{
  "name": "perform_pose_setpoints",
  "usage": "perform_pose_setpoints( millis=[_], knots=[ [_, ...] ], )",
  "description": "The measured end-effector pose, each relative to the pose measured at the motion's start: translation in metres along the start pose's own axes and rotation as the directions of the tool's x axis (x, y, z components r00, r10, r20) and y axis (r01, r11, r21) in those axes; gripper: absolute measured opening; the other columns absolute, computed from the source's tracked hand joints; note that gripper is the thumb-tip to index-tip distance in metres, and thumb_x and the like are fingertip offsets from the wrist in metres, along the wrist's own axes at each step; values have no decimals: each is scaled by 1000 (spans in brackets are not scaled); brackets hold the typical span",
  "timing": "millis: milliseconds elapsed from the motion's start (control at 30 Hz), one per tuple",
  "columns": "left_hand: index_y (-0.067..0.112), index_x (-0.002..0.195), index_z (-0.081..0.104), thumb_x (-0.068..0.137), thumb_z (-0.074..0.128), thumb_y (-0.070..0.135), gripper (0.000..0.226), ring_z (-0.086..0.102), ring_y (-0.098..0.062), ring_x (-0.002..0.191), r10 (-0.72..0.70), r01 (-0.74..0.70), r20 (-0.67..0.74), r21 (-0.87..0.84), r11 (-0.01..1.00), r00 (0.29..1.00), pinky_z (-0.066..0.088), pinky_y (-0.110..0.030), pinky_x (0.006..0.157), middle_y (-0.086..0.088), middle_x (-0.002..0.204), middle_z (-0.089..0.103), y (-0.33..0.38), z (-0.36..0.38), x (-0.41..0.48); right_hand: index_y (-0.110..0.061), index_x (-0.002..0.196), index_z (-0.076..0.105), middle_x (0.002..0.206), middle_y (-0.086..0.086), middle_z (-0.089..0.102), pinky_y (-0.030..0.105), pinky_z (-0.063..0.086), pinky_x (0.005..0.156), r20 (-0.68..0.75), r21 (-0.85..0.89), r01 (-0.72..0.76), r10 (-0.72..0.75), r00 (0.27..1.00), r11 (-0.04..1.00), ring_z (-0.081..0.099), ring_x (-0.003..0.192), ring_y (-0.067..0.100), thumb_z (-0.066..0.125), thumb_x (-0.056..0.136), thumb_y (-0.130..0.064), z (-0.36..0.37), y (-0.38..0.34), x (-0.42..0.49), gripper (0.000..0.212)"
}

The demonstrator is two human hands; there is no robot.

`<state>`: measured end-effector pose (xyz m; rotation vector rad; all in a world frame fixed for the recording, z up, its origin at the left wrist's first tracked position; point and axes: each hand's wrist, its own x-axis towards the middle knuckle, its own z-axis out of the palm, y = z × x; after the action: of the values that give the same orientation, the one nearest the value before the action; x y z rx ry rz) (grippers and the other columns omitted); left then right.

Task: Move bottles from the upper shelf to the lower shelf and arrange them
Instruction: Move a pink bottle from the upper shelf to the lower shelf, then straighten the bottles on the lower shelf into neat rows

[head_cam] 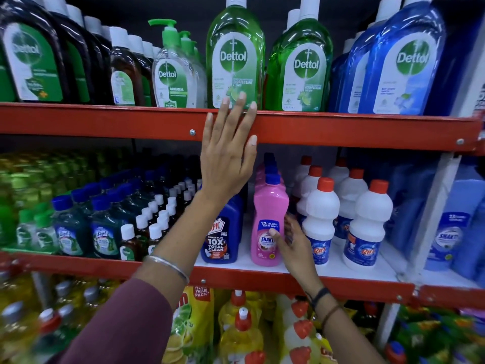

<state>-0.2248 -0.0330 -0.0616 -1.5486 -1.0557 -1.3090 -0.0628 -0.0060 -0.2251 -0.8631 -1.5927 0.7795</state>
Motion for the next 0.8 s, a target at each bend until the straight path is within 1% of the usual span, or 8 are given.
perform_pose_setpoints(
  millis=[100,167,233,300,367,500,633,800],
  knots=[
    [8,145,37,100,30,23,48,22,-29,147,7,8,62,-241,971,998,18,-46,120,-14,155,33,20,-6,-46,-29,124,42,111,-21,56,4,46,72,-8,81,-6,7,1000,997,55,93,-22,48,94,-25,0,-10,-16,31],
    [6,145,35,101,29,24,49,23,-27,147,-22,73,142,-364,929,990,23,-45,119,-13,155,32,34,-4,-81,-23,129,41,115,-23,51,-1,41,74,-24,122,-18,21,1000,992,49,95,-28,41,96,-27,-1,-10,-25,33],
    [8,147,33,100,30,25,50,24,-21,147,-100,226,273,-484,845,957,25,-42,119,-9,158,29,47,-1,-116,-20,137,39,129,-18,48,-2,38,81,-44,141,-33,40,998,989,45,107,-25,36,96,-37,-2,-6,-30,45],
    [19,150,28,102,27,33,50,19,-12,148,-216,438,423,-549,712,880,22,-38,121,5,160,23,62,2,-147,-27,140,36,140,-14,43,6,37,94,-40,164,-71,79,996,984,41,123,-11,33,92,-51,-1,-2,-32,54],
    [32,150,20,101,22,48,52,12,-4,148,-329,611,529,-547,572,782,18,-35,122,17,159,16,74,4,-169,-36,135,39,138,-13,45,18,39,99,-11,209,-122,127,992,970,43,125,-2,31,87,-60,0,1,-34,54],
    [66,137,7,93,17,67,44,16,-6,147,-462,811,667,-459,363,585,24,-47,120,14,160,14,77,13,-176,-38,131,42,140,-4,48,32,40,104,16,248,-195,197,980,949,47,127,11,30,74,-77,-2,5,-30,70],
    [71,134,5,79,9,87,58,21,-11,146,-426,828,715,-423,370,555,27,-52,118,11,160,17,69,18,-172,-33,133,45,140,-1,50,35,44,102,14,273,-225,230,973,935,50,126,16,29,75,-78,-3,5,-27,76],
    [72,133,11,73,7,91,63,26,-14,145,-433,838,720,-424,343,542,31,-53,116,7,160,20,68,15,-171,-32,126,51,131,3,55,23,50,84,-11,322,-217,233,972,921,55,118,18,25,92,-54,-4,1,-28,48]
  ],
)
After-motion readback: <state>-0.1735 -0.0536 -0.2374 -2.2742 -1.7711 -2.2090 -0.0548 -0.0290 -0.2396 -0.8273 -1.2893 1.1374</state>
